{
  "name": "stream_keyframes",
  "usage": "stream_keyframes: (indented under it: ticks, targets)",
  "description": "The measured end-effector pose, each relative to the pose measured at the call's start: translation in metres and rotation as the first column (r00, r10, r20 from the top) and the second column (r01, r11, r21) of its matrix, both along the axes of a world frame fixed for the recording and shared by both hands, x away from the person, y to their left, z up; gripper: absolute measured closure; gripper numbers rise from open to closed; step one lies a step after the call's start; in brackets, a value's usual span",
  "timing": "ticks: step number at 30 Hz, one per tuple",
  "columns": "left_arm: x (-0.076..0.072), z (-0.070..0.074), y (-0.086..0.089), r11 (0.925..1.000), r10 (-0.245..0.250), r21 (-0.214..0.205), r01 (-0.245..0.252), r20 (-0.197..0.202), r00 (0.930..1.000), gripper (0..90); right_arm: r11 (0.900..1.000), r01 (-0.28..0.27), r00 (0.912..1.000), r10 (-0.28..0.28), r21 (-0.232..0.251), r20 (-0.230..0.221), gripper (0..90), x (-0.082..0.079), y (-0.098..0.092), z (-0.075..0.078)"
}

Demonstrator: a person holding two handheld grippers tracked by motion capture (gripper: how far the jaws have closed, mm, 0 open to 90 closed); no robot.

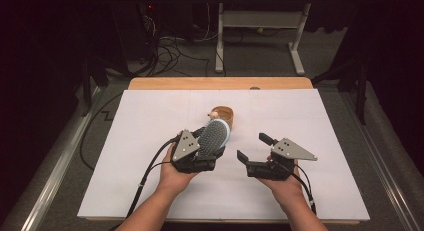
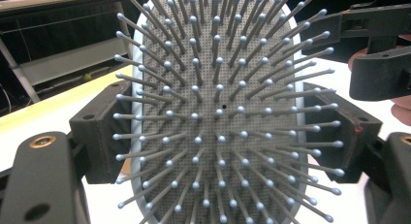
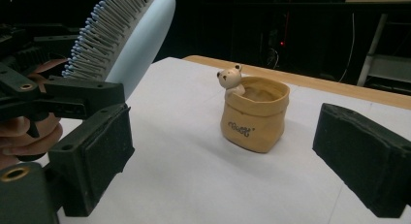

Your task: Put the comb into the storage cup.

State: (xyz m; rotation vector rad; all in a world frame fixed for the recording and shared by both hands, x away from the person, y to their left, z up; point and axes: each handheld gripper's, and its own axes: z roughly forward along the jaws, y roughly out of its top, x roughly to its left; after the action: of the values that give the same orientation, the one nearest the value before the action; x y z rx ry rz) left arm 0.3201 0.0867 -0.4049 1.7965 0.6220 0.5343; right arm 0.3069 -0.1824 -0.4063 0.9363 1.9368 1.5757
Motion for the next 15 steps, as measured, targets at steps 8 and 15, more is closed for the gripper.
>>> stream_keyframes:
  ticks: [8,15]
  targets:
    - [-0.001,0.000,-0.001,1.0000,0.003,0.005,-0.003,0.005,1.0000,20.0,0.9996,-0.028,0.9996,0.028,0.003,0.003,10.6,-0.001,0.008,0.004]
    - [-0.002,-0.002,-0.004,1.0000,0.000,0.010,0.000,0.004,1.0000,20.0,0.9988,-0.046,0.9989,0.046,0.014,0.007,11.6,-0.004,0.012,0.010]
